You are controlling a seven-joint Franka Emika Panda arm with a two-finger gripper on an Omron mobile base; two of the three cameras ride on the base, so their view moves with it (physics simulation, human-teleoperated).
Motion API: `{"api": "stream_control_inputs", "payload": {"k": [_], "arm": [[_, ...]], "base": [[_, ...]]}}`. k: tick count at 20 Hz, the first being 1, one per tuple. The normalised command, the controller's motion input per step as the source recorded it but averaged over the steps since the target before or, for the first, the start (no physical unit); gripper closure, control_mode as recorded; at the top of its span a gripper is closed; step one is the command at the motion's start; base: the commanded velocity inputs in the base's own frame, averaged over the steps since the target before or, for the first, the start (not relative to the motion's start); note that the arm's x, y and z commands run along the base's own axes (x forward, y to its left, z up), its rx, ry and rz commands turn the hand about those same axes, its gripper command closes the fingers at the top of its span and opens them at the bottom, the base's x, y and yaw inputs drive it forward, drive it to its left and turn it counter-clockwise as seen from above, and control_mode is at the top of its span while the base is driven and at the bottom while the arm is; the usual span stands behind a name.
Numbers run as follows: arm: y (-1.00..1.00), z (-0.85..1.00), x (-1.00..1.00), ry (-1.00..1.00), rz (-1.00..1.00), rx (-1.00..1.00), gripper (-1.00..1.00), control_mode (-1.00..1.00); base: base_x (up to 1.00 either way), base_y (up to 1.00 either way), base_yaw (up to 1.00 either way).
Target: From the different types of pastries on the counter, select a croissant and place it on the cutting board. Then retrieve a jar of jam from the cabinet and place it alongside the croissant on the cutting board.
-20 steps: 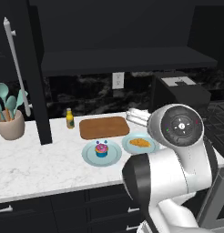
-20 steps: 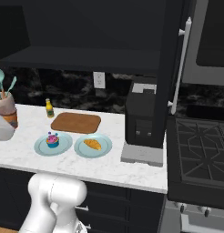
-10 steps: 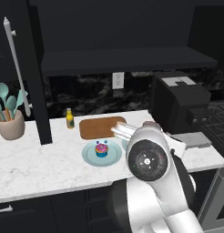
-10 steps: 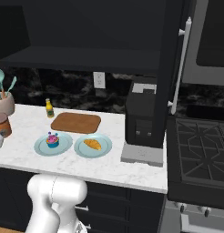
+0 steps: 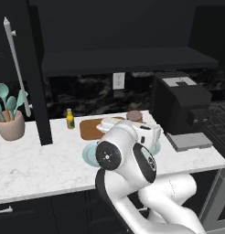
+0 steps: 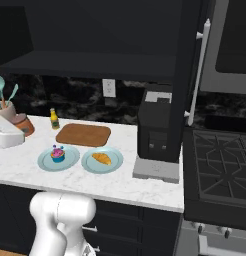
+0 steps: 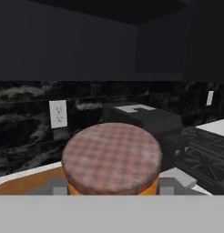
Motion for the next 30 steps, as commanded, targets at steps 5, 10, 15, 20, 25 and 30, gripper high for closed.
{"api": "stream_control_inputs", "payload": {"k": [5, 10, 15, 20, 25, 30], "arm": [[-0.01, -0.07, 0.88, -0.02, -0.02, -0.08, 1.00, -1.00], [-0.20, 0.15, 0.48, 0.23, -0.01, 0.13, 1.00, -1.00], [-0.33, 0.01, 0.21, 0.07, 0.00, 0.19, 1.00, -1.00], [-0.04, -0.49, 0.19, -0.06, 0.00, 0.01, 1.00, -1.00], [-0.01, -0.51, 0.27, -0.05, -0.01, -0.02, 1.00, -1.00], [-0.01, -0.17, 0.58, 0.13, 0.00, 0.01, 1.00, -1.00]], "base": [[0.00, 0.00, 0.00], [0.00, 0.00, 0.00], [0.00, 0.00, 0.00], [0.00, 0.00, 0.00], [0.00, 0.00, 0.00], [0.00, 0.00, 0.00]]}}
